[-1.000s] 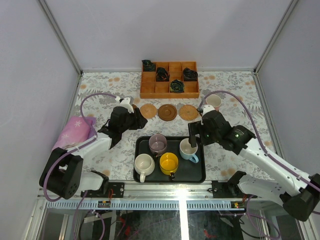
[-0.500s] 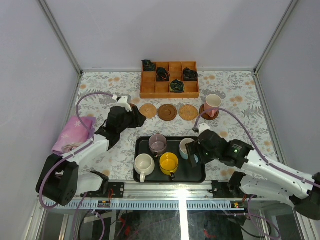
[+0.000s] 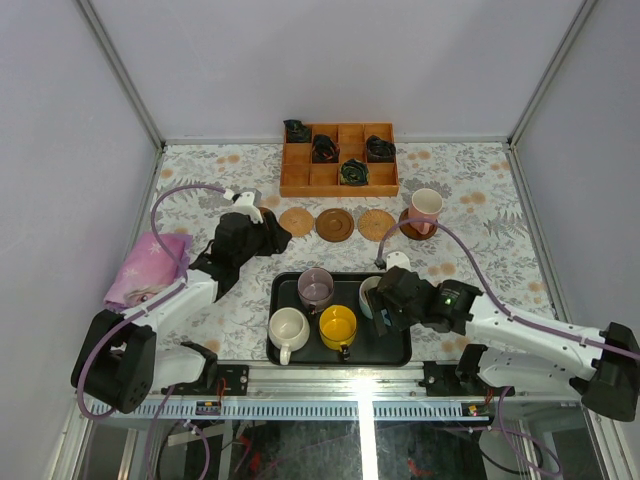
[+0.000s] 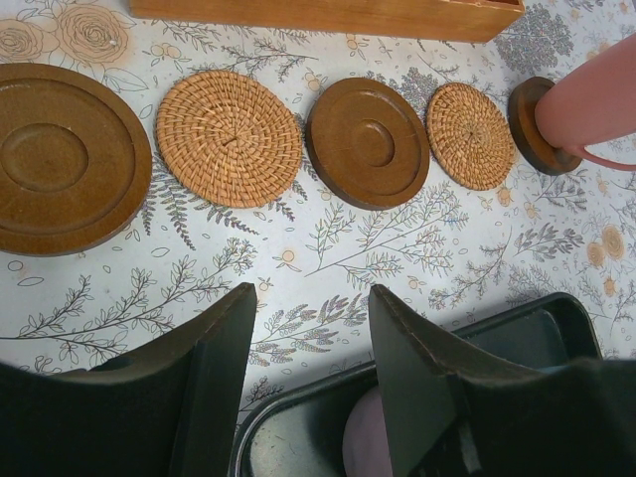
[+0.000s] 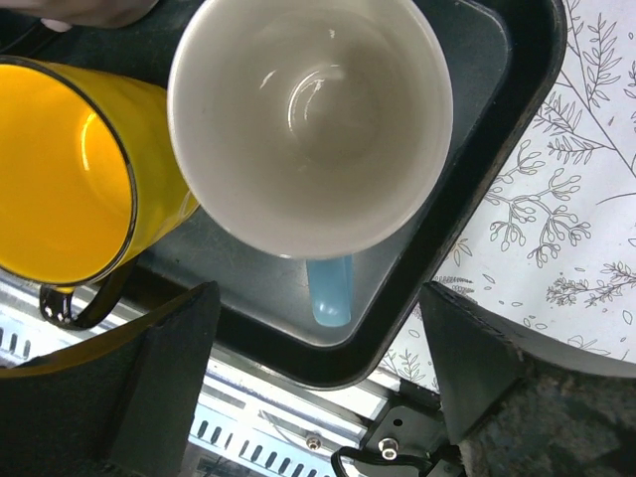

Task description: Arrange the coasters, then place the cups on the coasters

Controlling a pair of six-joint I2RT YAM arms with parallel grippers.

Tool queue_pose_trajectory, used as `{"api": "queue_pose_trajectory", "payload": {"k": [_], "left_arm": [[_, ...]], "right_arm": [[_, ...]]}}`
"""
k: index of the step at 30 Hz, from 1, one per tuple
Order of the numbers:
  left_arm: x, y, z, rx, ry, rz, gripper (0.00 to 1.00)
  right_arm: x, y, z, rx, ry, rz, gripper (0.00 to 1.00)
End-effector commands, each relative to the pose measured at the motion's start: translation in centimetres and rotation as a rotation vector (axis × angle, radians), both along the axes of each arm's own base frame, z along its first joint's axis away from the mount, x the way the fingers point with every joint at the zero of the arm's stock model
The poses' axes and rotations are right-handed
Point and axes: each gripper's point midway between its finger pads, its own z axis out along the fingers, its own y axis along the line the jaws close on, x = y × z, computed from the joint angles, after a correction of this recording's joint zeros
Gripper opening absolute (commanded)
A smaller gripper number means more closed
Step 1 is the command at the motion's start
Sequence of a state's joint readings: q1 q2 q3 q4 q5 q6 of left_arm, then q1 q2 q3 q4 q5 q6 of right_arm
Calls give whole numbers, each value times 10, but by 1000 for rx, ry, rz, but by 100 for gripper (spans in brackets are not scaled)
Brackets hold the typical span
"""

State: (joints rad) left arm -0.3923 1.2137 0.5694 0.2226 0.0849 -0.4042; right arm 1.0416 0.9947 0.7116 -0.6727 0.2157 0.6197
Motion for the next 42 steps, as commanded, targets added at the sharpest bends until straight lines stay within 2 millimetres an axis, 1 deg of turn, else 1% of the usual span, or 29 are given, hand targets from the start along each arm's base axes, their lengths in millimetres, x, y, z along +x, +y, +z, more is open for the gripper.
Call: {"api": "queue_pose_trajectory", "payload": {"k": [1,7,11,22,25,26,28,31,35,40,42], "left_arm": [[1,2,-1,24,-16,-2,49],[1,2,-2,27,-15,-1,49],[0,2,-4,25,-10,-2,49],[-1,0,-7,19,-3,-7,49],[-1,0,-6,17,-4,-7,49],[-1,0,-6,17,-3,-7,49],[-1,0,-5,14,-8,-7,49],[-1,1,-4,15,-11,-3,49],[0,3,-2,20,-19,2,49],[1,5,-2,31,-24,13,49],[2,5,-1,31,-28,14,49]], "right_arm": [[10,7,-8,-9,-30,-28,82],[14,10,-15,-40,-28,-20,74],[16,9,-18,-51,-31,-23,64],[15,3,-23,-77,-27,-43,21],[16,1,-22,-90,-30,-56,3],[17,0,-21,-96,-34,-62,0],[20,0,-17,-103,-47,-67,0],[29,2,-7,-106,-85,-71,0],[47,9,18,-98,-178,-64,0],[83,25,66,-89,-360,-55,0],[99,31,79,-96,-403,-63,0]]}}
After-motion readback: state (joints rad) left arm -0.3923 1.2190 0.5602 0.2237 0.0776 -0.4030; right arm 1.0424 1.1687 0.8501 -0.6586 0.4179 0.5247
